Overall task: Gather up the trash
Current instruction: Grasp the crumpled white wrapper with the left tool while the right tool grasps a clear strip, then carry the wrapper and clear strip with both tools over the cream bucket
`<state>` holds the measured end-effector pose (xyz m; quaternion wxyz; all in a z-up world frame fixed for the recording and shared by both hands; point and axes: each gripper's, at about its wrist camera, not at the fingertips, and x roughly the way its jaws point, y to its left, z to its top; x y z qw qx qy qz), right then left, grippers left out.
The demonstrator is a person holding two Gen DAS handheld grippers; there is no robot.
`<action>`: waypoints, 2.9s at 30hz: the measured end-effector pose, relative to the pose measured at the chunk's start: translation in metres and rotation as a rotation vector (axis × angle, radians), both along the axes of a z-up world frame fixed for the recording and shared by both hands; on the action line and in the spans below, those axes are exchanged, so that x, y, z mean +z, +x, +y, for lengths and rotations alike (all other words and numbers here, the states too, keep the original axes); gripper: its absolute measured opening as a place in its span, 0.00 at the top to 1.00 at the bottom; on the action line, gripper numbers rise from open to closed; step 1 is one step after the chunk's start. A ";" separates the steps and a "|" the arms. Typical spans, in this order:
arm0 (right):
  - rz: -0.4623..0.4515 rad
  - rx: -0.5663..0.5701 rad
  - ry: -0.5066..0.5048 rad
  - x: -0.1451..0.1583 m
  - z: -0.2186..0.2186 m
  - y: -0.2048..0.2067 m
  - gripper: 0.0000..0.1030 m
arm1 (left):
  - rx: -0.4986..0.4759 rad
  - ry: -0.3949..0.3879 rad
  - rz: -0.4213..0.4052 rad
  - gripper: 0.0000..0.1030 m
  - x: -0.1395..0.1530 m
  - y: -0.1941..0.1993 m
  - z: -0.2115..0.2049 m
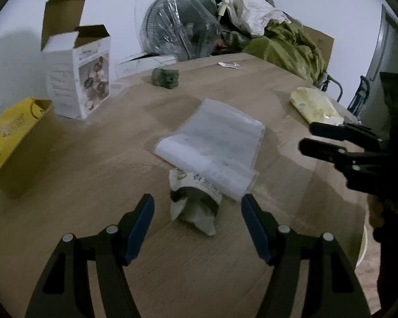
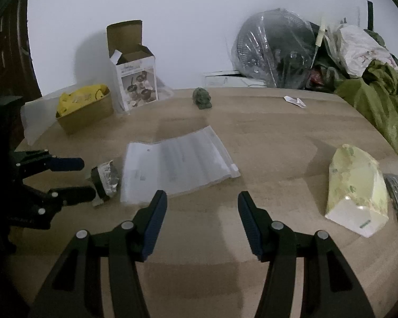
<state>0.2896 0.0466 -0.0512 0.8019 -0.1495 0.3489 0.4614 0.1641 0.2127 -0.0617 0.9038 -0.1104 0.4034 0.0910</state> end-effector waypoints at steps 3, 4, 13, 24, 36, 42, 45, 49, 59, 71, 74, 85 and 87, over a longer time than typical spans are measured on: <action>0.010 0.004 -0.014 -0.003 0.006 0.005 0.48 | -0.001 -0.011 0.015 0.35 -0.005 0.004 0.001; 0.016 0.005 -0.023 -0.004 0.009 0.007 0.48 | -0.005 -0.013 0.019 0.39 -0.006 0.005 0.001; 0.023 0.044 -0.060 -0.009 0.038 0.013 0.48 | -0.001 -0.002 0.027 0.82 -0.011 0.003 0.008; 0.052 0.162 -0.097 -0.019 0.099 0.005 0.30 | 0.102 0.040 -0.041 0.85 0.015 -0.034 0.034; 0.055 0.256 -0.169 -0.033 0.143 -0.016 0.26 | 0.189 0.022 -0.043 0.85 0.015 -0.070 0.057; 0.036 0.247 -0.177 -0.037 0.142 -0.017 0.27 | 0.191 0.013 -0.054 0.85 0.019 -0.071 0.055; 0.059 0.250 -0.183 -0.041 0.141 -0.016 0.43 | 0.185 0.015 -0.057 0.85 0.019 -0.072 0.054; 0.080 0.262 -0.155 -0.040 0.138 -0.015 0.63 | 0.175 0.017 -0.058 0.85 0.020 -0.070 0.051; 0.075 0.270 -0.097 -0.037 0.123 -0.019 0.96 | 0.146 0.037 -0.082 0.85 0.033 -0.074 0.035; 0.009 0.205 0.038 0.014 0.065 -0.032 0.97 | 0.097 0.067 -0.135 0.85 0.055 -0.088 0.000; -0.001 0.193 0.061 0.026 0.047 -0.038 0.97 | 0.089 0.073 -0.141 0.85 0.057 -0.091 -0.010; -0.037 0.195 0.109 0.055 0.000 -0.062 0.97 | 0.139 0.121 -0.153 0.85 0.066 -0.104 -0.031; -0.046 0.197 0.117 0.060 -0.007 -0.065 0.97 | 0.150 0.125 -0.159 0.85 0.068 -0.106 -0.033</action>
